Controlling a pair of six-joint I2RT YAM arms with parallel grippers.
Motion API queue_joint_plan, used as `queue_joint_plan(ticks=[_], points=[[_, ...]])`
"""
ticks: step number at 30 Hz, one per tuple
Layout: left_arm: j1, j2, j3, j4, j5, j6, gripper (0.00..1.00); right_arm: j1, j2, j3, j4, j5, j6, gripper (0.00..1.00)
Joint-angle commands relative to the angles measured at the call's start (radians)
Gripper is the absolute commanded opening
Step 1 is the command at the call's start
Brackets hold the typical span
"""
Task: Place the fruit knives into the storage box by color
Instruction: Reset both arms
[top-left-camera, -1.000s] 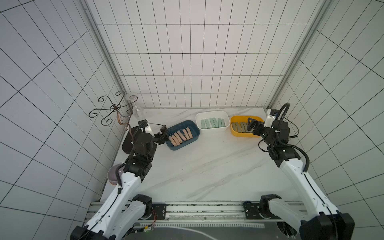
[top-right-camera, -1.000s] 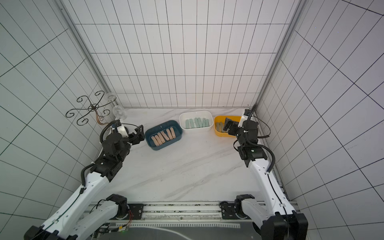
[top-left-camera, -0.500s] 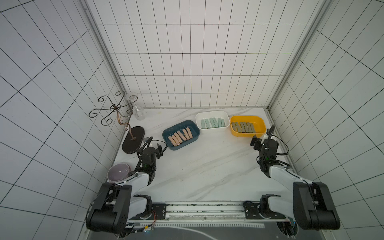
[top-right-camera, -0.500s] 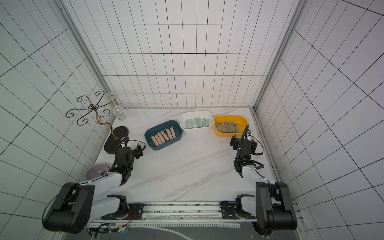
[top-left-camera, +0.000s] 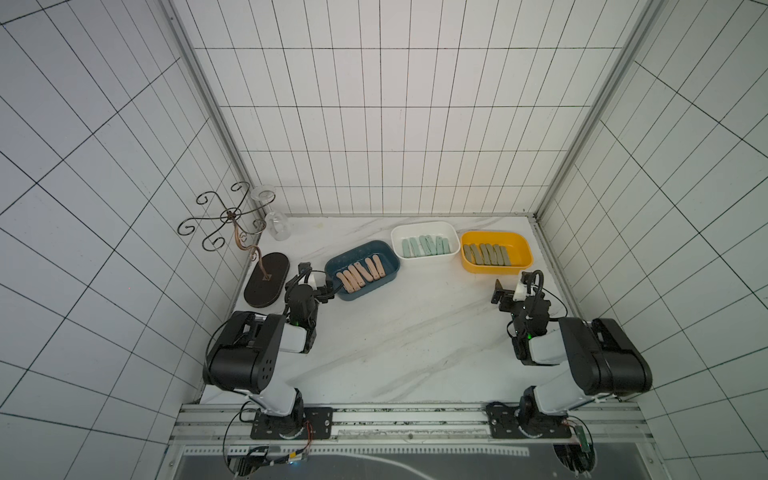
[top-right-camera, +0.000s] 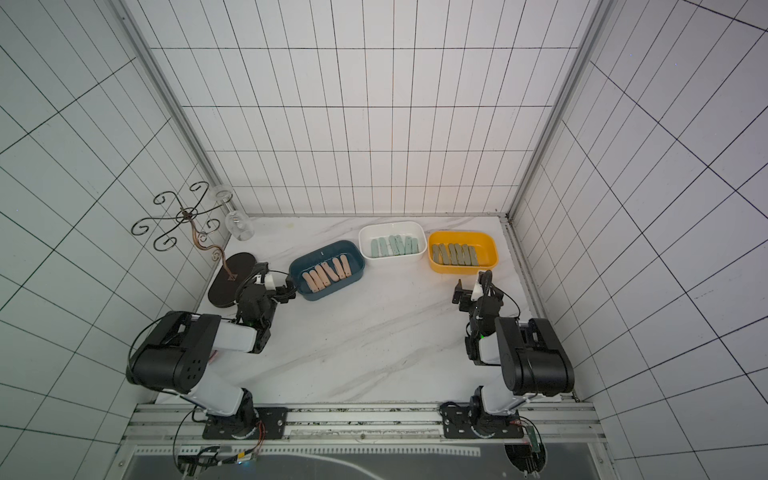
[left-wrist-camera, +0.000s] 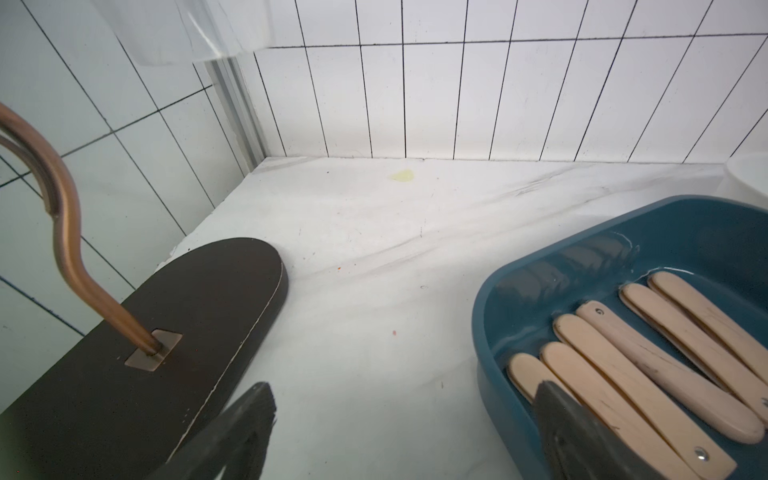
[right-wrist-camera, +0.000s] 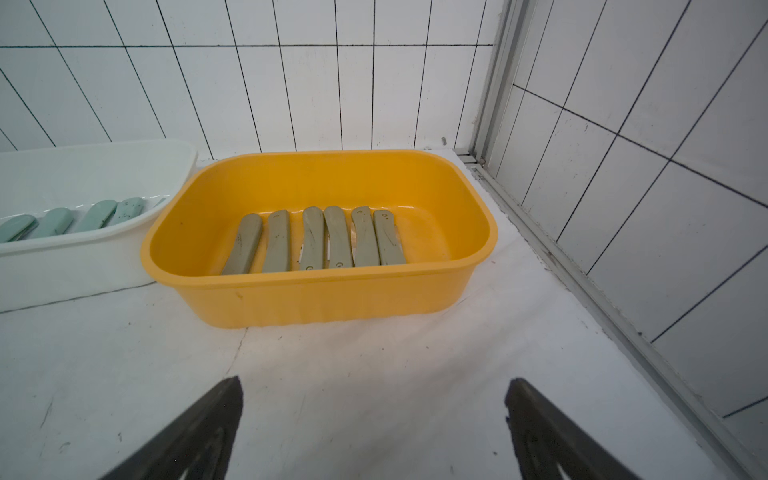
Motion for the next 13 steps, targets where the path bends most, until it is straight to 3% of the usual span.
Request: queue_joint_plan(ticks=[1, 13], points=[[-0.002, -0.02, 0.025, 0.009, 0.002, 0.025, 0.97, -0.01, -0.006, 0.066, -0.002, -0.043, 0.004, 1.0], [0.0, -0.02, 0.029, -0.001, 0.015, 0.026, 0.97, -0.009, -0.008, 0.055, 0.021, -0.042, 0.001, 1.0]])
